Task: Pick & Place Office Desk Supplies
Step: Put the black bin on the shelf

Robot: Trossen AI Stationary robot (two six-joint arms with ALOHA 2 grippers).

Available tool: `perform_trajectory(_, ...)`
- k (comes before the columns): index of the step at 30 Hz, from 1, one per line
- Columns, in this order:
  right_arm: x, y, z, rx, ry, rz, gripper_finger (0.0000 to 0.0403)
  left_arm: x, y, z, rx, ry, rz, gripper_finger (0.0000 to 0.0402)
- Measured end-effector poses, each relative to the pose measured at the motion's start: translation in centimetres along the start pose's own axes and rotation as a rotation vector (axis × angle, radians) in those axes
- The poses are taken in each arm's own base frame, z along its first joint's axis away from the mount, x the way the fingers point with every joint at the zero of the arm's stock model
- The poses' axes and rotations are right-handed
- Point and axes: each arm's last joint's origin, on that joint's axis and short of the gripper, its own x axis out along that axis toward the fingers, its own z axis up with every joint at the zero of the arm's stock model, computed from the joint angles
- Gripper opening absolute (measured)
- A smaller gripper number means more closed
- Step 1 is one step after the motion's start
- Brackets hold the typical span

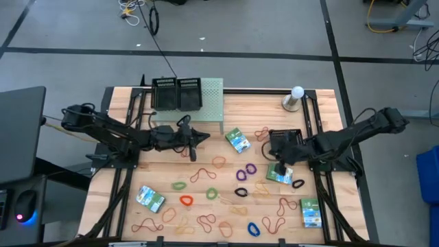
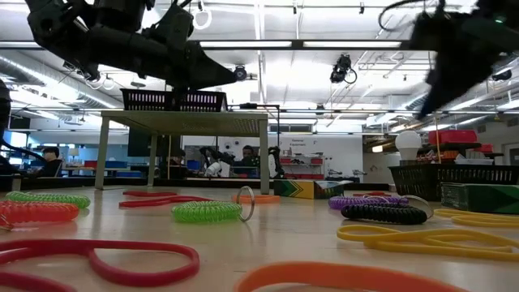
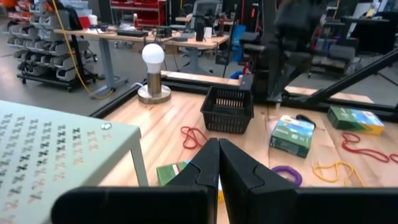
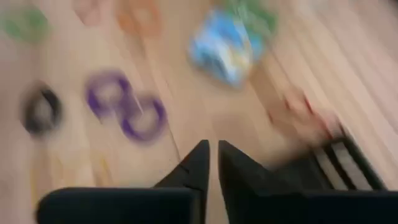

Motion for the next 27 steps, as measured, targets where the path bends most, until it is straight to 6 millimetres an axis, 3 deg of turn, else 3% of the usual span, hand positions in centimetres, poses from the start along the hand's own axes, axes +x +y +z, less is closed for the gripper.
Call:
perform_trajectory(5, -0.7, -0.6, -1.9, -0.014, 0.186, -0.082, 0.0103, 0.0, 0.0, 0.0, 0.003, 0.001, -0.001, 0.0013)
perform_trajectory(11, 0.8, -1.1, -4.0, -0.036, 0.278, -0.099, 0.0139, 0.0, 0.0, 0.0, 0.017, 0.000, -0.001, 0.0013)
perform_trajectory(27, 4.3, -1.3, -4.4, 0.019, 0.362, -0.183, 0.0090, 0.0, 0.0, 0.0, 0.021, 0.001, -0.001, 0.0013)
